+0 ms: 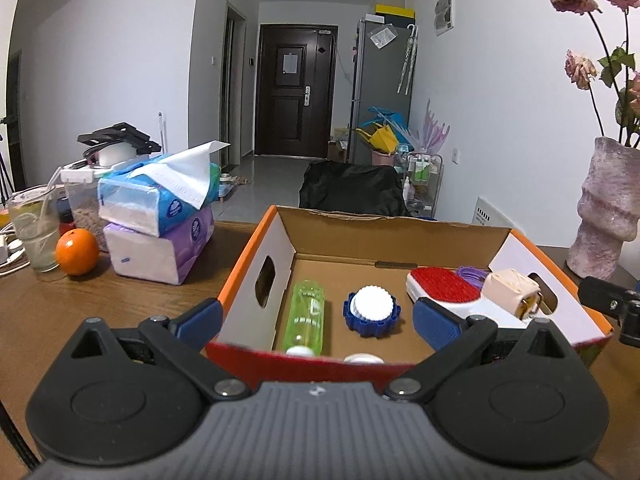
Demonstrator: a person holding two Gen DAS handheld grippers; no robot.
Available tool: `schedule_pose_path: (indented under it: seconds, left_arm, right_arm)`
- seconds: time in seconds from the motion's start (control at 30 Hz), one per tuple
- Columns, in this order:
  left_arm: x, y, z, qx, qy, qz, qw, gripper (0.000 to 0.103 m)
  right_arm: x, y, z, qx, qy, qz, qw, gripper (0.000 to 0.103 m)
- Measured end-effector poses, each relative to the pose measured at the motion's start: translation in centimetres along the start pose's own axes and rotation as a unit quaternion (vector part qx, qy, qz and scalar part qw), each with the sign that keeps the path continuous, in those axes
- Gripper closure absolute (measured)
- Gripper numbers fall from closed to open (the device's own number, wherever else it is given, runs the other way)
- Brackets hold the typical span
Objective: Organize rigid objects
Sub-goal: 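Withdraw both open tools from the box back over the table, then lower the left tool onto the small white spray bottle and close on it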
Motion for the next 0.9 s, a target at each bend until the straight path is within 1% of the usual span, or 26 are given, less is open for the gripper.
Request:
schedule_pose_path:
  seconds: [0.2,0.9]
  left_arm:
    - [1.2,-1.6,0.0,-0.002,0.000,-0.007,1.0000,0.000]
    - [5.2,-6.6,0.2,-0.004,-0.002,-0.037,0.9993,0.000]
  right_arm:
    - [0.9,-2.4,0.5,-0.002,0.004,0.005,1.000,0.000]
    - [4.8,-8.4,2.9,0.024,0.008,-0.017,1.000,0.000]
Point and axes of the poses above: each gripper's, at about its wrist camera, not at the fingertips, and y roughly the way its jaws point, z to its right, x to its underside, the point moved 6 cm from there along y, roughly the way its jaws point, and after that the axes turned 3 degrees about -x, right-handed, at the moved point
